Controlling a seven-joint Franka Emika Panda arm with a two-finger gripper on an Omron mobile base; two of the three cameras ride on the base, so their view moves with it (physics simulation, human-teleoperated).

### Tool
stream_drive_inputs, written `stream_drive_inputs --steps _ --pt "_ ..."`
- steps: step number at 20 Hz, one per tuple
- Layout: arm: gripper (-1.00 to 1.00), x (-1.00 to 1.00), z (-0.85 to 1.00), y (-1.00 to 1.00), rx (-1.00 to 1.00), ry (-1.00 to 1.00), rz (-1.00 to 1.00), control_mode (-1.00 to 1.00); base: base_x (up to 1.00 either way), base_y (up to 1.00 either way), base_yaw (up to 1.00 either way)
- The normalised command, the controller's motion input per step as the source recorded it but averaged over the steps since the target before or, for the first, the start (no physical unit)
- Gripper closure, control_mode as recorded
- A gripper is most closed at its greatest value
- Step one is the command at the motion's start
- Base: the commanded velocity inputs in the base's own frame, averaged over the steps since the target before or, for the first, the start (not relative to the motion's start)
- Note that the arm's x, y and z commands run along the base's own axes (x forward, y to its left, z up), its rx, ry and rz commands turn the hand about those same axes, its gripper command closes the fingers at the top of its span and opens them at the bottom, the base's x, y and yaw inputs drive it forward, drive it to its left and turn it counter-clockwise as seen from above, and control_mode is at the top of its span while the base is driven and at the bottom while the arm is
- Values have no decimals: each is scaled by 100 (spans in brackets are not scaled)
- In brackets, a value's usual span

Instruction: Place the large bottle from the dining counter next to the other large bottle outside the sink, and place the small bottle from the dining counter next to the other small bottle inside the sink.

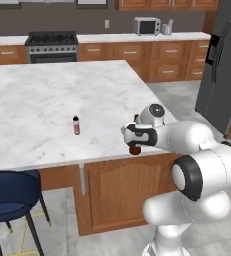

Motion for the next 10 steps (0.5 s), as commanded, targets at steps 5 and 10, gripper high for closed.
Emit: stream_drive_inputs --steps 5,10 --pt "100 0 0 0 0 0 0 100 0 -62 0" --pt "100 0 0 0 0 0 0 100 0 -62 0"
